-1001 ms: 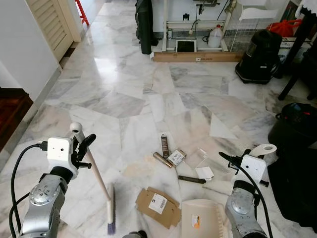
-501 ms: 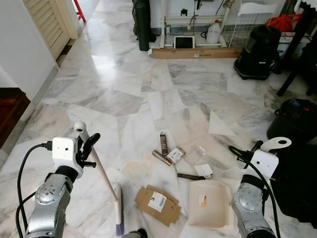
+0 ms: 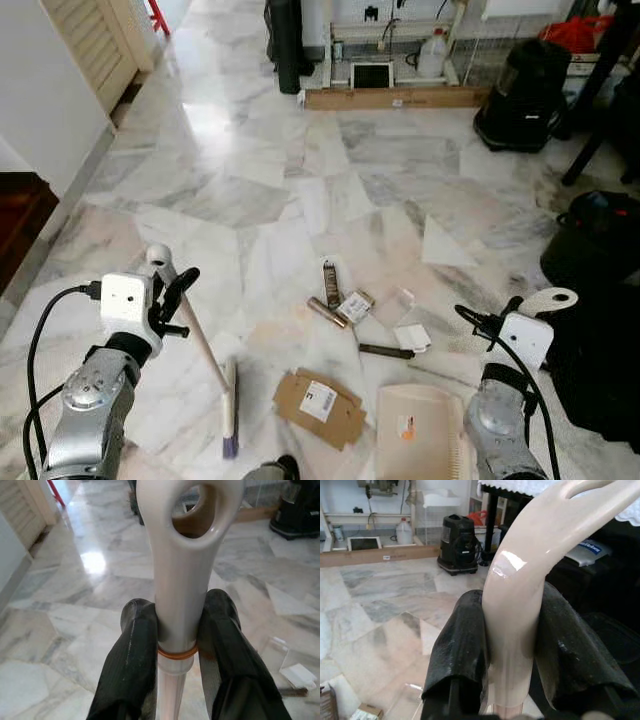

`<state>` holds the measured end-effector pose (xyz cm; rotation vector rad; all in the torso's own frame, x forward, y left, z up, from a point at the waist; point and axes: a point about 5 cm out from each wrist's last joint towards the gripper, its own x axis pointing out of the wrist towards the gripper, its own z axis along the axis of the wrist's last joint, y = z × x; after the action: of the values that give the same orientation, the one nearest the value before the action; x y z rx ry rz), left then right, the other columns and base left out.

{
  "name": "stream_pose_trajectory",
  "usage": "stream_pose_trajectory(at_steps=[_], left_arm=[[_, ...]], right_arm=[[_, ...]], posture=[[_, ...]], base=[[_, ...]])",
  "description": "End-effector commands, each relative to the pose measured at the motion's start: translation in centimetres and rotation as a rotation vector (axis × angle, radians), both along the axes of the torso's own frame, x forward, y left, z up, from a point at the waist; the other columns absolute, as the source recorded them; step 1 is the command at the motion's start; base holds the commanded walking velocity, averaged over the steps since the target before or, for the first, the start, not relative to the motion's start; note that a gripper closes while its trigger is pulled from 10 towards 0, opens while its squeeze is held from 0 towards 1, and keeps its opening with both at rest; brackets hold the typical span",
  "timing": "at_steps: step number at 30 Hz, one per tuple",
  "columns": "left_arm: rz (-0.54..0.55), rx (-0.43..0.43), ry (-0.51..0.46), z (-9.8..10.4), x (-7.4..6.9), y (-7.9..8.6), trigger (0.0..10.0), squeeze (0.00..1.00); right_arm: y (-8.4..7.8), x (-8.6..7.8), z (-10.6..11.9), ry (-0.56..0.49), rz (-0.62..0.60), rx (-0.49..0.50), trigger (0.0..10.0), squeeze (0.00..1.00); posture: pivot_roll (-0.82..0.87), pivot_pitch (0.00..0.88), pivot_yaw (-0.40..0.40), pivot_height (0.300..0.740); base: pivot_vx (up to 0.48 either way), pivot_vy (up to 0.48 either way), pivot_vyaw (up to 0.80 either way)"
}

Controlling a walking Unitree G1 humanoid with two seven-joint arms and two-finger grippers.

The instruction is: Sweep floor

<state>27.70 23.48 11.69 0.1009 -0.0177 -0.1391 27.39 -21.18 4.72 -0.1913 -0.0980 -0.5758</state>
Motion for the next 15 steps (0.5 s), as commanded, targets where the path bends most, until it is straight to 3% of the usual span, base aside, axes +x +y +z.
stream_pose_trajectory(at_steps=[1,15], left_arm=[[-0.046,-0.007,0.047,-0.4,-0.1,-0.1,10.0,0.00],[-0.220,-0.100,0.212,-3.2,-0.9,-2.6,10.0,0.00]], right_arm=[[0.6,-0.1,-0.4,0.019,0.023,-0.002,10.0,0.00],[0.6,-0.6,-0.7,0.025,0.048,0.008,10.0,0.00]], posture=[[0.20,0.202,0.066,0.740],[0.17,0.224,0.054,0.740]], base=[[0.000,0.000,0.00],[0.000,0.000,0.00]])
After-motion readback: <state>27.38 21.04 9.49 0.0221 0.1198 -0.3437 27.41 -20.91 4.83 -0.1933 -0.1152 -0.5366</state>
